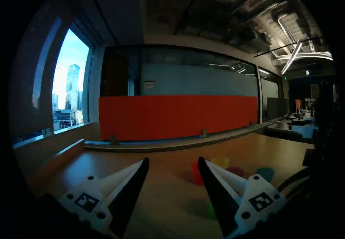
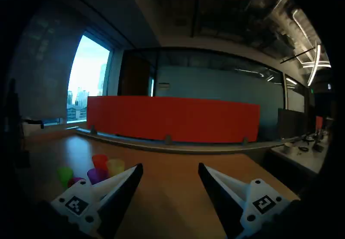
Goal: Pour water
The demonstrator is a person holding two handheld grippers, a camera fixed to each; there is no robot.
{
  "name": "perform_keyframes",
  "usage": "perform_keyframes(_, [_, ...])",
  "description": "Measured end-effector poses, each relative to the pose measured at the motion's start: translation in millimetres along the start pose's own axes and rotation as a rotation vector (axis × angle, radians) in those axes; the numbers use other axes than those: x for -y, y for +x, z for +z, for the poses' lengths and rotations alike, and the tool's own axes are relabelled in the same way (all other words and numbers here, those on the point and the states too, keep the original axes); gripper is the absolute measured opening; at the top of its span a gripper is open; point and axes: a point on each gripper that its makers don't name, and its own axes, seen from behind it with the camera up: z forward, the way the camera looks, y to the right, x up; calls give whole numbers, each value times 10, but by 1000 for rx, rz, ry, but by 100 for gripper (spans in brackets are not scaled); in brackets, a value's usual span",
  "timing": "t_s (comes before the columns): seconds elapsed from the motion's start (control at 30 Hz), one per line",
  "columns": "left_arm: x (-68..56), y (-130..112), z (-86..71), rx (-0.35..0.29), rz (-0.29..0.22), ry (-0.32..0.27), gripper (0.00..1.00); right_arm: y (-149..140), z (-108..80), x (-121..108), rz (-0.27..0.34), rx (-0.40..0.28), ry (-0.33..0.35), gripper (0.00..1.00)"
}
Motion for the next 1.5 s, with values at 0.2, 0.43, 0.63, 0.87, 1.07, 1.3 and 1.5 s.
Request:
perform_keyframes(0.2, [137, 2, -8, -35, -15, 72, 84, -25, 44, -4, 6, -13, -10, 99])
perform_keyframes(0.43, [381, -106, -53, -51, 10, 191, 84, 0, 50, 8, 42, -18, -6, 99])
perform_keyframes(0.63, [499, -301, -83, -47, 35, 252, 84, 45, 47, -46, 44, -13, -24, 99])
perform_keyframes(0.87, [551, -467, -52, -43, 38, 284, 84, -17, 77, -52, 25, 4, -42, 99])
perform_keyframes(1.07, [569, -522, -5, -54, 21, 287, 84, -71, 89, -19, 30, 19, -43, 99])
perform_keyframes(1.3, [616, -653, 49, -48, -5, 292, 84, -95, 80, -64, 38, 26, -53, 99])
perform_keyframes(1.5, [617, -715, 87, -45, -13, 285, 84, -113, 55, -111, 41, 26, -65, 99])
